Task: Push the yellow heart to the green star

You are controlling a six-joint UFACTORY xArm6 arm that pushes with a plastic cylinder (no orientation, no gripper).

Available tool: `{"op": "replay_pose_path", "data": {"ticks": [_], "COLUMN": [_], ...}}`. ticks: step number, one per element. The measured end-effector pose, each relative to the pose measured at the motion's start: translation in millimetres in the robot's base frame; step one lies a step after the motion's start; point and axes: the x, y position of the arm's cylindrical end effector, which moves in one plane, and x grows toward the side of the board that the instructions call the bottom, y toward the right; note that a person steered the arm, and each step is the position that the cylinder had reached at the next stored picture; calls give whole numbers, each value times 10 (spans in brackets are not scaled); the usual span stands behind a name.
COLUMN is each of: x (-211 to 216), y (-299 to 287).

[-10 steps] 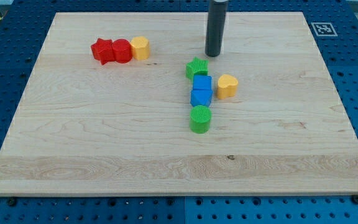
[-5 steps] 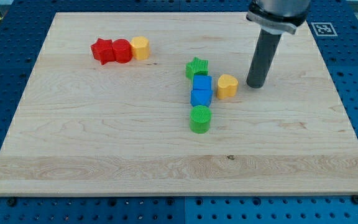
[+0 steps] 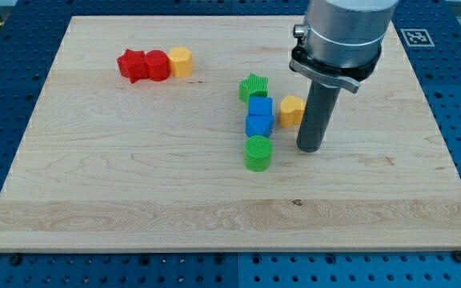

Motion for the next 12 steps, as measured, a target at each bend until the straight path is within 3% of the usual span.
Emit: {"op": "replay_pose_path", "data": {"ticks": [10,11,12], "x": [-1129,-1201,-1001], "y": [-29,-14,119]}}
